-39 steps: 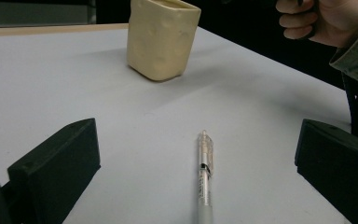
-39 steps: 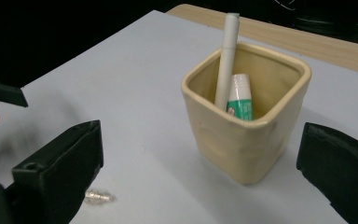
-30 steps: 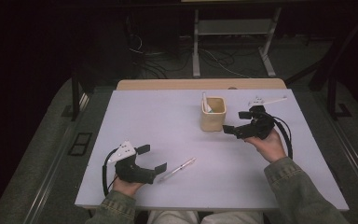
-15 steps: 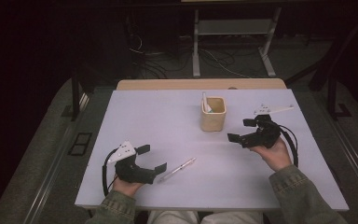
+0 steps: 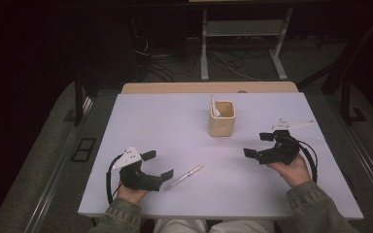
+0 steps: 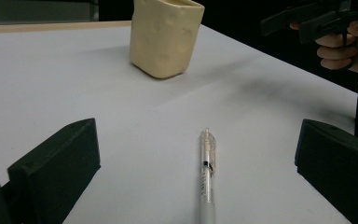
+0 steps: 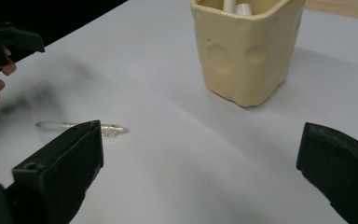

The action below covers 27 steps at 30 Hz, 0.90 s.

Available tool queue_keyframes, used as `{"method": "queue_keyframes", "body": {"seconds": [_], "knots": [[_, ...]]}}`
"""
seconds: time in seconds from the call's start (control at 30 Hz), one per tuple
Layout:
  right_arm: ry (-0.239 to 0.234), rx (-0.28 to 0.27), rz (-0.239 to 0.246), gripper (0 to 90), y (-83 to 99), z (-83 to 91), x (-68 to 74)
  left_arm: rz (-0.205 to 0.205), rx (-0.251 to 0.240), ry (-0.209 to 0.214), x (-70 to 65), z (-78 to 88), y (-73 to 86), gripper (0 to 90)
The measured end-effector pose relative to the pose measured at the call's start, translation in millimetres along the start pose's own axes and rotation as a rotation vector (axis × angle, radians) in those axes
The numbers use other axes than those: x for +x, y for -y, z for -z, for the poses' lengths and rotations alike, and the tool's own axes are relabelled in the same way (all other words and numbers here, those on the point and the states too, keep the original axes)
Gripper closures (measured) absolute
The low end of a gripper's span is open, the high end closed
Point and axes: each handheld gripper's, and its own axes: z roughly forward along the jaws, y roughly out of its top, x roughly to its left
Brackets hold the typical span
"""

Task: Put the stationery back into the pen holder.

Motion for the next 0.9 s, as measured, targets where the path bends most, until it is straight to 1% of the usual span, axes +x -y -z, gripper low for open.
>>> {"method": "queue_keyframes", "body": {"seconds": [0.07, 0.1, 0.17, 0.3, 0.33, 0.37, 0.6, 0.67, 0.7, 0.73, 0.9], "knots": [[-0.003, -0.001, -0.008, 0.2, 3.5, 2.2, 0.8, -0.003, 0.002, 0.001, 0.1, 0.6, -0.1, 0.0], [-0.001, -0.007, -0.001, 0.3, 5.6, 3.0, 1.0, -0.002, 0.000, 0.002, -0.2, 0.9, -0.3, 0.0], [-0.006, -0.006, -0.006, 0.3, 10.4, 4.6, 2.8, -0.003, 0.001, 0.003, -0.4, 0.9, -0.3, 0.0], [-0.001, 0.000, 0.004, 0.2, 20.1, 6.5, 5.3, -0.002, 0.016, 0.006, -1.1, -0.5, -0.1, 0.0], [0.000, 0.004, -0.002, 0.3, 22.1, 7.3, 6.0, -0.003, 0.022, 0.006, -1.4, -0.7, -0.2, 0.0], [0.002, 0.002, 0.003, 0.2, 23.8, 8.0, 5.5, -0.004, 0.025, 0.008, -1.6, -1.0, -0.3, 0.0], [0.011, 0.008, 0.000, 0.3, 36.6, 14.8, 5.6, -0.004, 0.048, 0.013, -2.8, -2.7, -0.8, 0.0], [0.015, 0.007, 0.009, 0.3, 41.3, 16.1, 5.4, -0.001, 0.052, 0.015, -2.9, -3.0, -0.7, 0.0], [0.015, 0.013, 0.005, 0.3, 43.3, 17.2, 5.9, -0.002, 0.053, 0.017, -2.8, -3.2, -0.6, 0.0], [0.017, 0.011, 0.012, 0.3, 45.6, 17.8, 6.0, -0.004, 0.059, 0.020, -2.7, -3.4, -0.6, 0.0], [0.015, 0.015, 0.009, 0.3, 53.0, 22.2, 6.3, -0.009, 0.078, 0.018, -4.0, -5.1, -1.4, 0.0]]}}
